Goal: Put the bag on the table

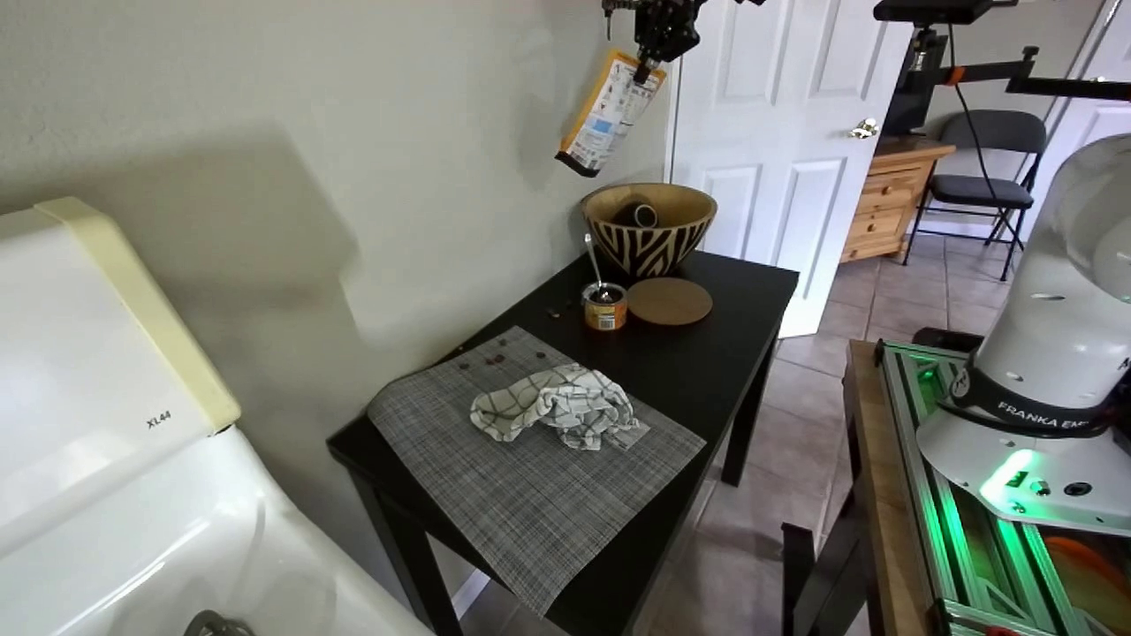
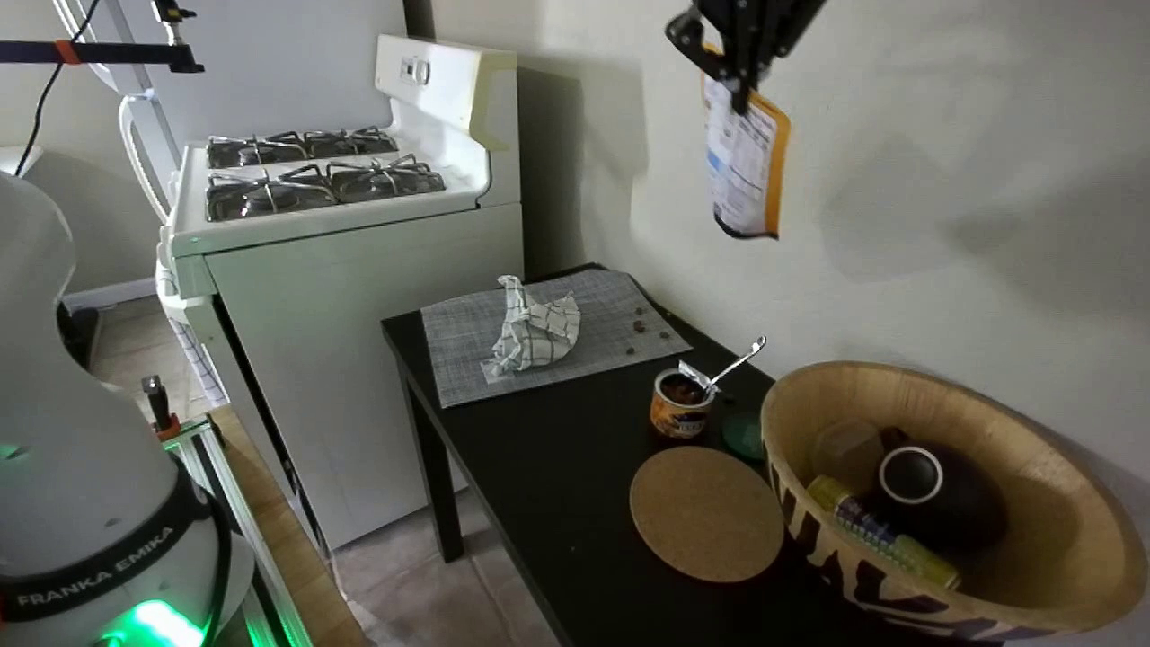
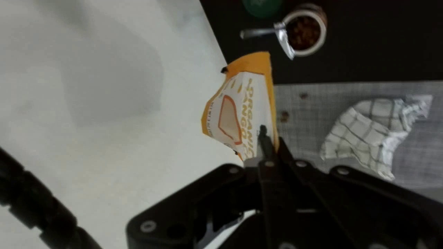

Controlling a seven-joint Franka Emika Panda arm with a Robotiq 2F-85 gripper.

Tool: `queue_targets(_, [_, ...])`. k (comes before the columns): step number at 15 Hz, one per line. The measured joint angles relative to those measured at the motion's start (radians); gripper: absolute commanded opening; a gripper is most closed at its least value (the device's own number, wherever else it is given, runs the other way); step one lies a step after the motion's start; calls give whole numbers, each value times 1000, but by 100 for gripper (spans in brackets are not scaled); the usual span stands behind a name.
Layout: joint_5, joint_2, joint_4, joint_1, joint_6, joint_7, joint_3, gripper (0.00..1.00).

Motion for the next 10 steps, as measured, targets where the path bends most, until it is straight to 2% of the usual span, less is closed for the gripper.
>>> queue_targets(3, [0,-40,1,50,-51,49,34,3])
queue_targets(7, [0,-33,-2,49,-51,49,22,1])
queue_targets(10, [7,-25,-8,89,-9,62,31,1])
